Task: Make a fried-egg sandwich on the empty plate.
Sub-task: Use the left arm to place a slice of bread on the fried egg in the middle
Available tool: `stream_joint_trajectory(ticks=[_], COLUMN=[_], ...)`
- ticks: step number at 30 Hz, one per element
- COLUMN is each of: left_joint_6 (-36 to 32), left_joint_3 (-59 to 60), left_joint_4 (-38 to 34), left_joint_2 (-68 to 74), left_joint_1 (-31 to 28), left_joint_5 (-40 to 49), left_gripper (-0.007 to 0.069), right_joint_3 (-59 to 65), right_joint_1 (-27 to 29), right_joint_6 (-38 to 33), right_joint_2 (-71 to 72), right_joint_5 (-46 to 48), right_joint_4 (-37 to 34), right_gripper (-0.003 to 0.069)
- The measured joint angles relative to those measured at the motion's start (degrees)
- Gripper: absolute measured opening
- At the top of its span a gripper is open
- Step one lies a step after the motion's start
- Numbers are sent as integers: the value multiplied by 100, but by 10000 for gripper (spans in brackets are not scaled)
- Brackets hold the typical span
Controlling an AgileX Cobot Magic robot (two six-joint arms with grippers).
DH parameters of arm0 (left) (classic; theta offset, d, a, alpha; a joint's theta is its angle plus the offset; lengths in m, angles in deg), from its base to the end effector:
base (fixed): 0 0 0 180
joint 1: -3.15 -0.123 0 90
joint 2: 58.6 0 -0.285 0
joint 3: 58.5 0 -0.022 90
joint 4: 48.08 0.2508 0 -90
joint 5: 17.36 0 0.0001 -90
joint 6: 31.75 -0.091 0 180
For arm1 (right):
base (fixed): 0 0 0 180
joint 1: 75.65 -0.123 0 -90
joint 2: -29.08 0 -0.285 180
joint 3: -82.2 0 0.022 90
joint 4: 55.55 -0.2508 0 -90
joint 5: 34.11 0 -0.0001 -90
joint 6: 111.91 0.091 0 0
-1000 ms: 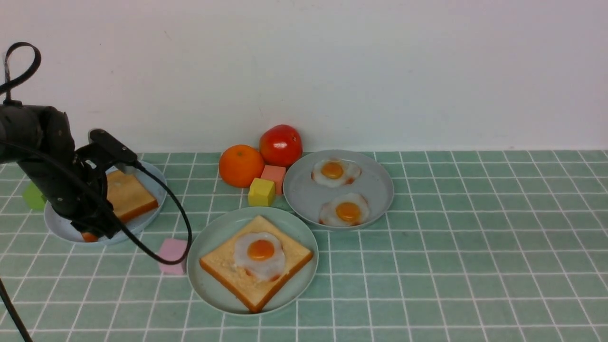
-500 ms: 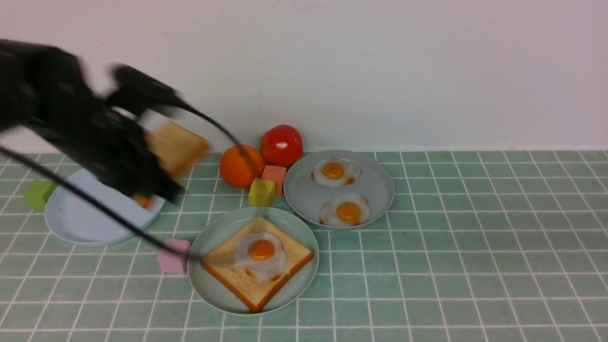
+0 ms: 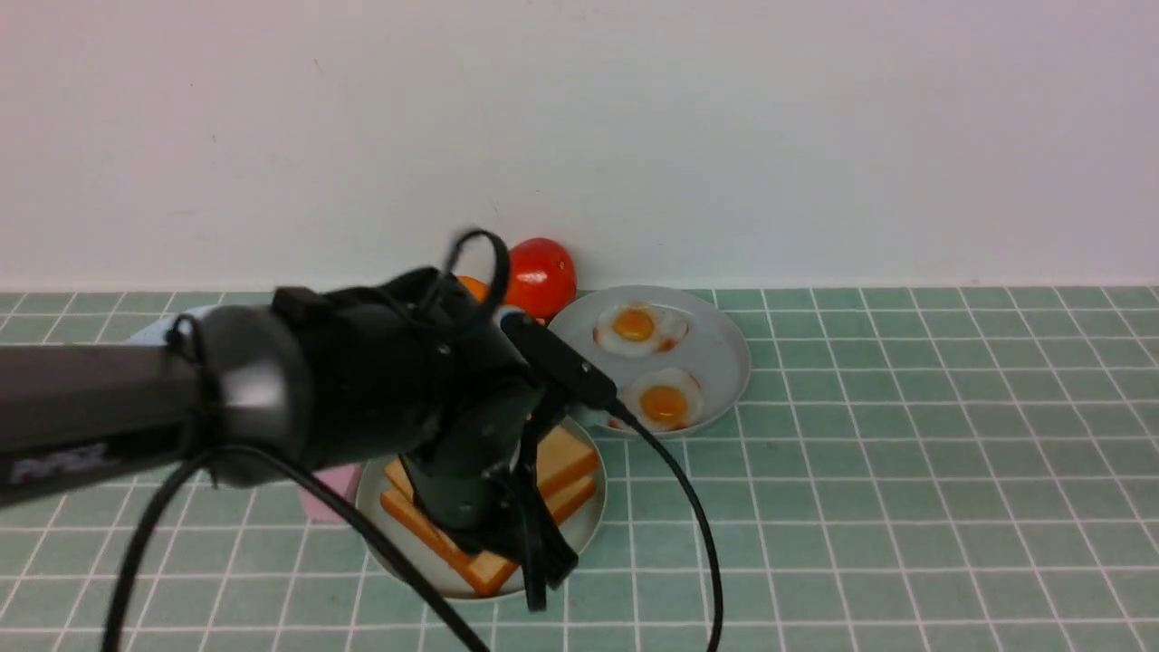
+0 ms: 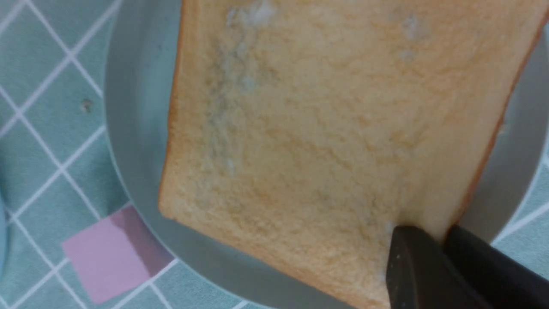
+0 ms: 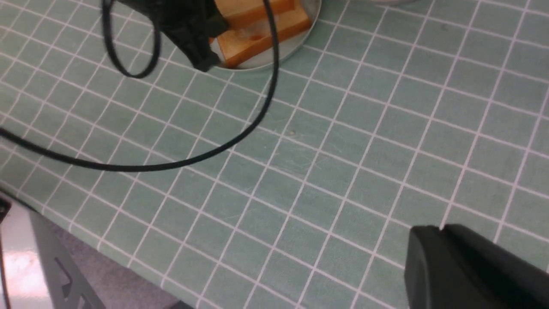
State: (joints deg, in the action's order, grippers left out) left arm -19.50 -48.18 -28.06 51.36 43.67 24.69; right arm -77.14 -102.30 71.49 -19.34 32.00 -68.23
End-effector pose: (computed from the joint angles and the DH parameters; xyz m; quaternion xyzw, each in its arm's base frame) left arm 0.2829 -0.2143 0.1999 0.3440 0.9169 0.0536 0.1954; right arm 0.0817 0.0615 0.3836 -0.1824 0.9006 0.2048 0.3373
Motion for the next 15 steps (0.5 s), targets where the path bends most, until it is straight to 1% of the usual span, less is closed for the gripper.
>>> stream_joint_trajectory(ticks=[11, 15], left_joint_6=[398, 431], left_joint_3=[0, 0], left_joint_4=[29, 29], left_joint_2=[120, 120], left_joint_1=[4, 4], left_joint_5=[-172, -219], left_gripper=[27, 90], right_joint_3=[0, 0], right_joint_1=[0, 0], right_joint_6=[-4, -4], right_joint_2=[0, 0], right_joint_5=[91, 91], right_joint_4=[-23, -149], right_gripper=[61, 64])
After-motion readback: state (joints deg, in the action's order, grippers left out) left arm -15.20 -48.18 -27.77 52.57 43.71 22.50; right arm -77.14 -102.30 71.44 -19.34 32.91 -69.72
